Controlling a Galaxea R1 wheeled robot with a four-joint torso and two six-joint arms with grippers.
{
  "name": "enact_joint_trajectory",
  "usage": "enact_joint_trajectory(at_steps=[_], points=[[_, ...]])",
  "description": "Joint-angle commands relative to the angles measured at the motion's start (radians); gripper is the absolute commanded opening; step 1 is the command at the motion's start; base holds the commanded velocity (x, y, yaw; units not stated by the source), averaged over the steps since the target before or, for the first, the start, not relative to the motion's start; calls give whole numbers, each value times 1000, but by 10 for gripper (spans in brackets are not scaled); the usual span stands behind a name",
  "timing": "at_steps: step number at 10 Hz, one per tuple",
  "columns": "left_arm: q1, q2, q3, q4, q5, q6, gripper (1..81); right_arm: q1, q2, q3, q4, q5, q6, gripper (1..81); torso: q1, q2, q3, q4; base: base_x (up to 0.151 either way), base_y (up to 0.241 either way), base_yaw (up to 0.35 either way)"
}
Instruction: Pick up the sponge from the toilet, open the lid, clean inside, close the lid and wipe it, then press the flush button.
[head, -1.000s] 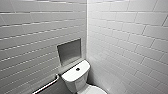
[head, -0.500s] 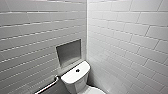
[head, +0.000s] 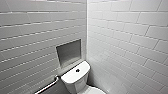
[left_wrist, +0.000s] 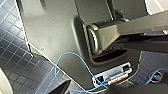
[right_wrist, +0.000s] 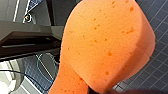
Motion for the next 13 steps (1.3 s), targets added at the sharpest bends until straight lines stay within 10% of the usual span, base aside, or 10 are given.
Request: enact_joint_trajectory(at_steps=[1,13], points=[[-71,-37,33,-31,67,0,811,17,-11,-2,-17,-26,2,10,0,0,0,0,0,0,0],[-324,-513,721,-153,83,-2,811,34,-5,7,-13,-27,4,10,0,0,-25,0,0,0,0]])
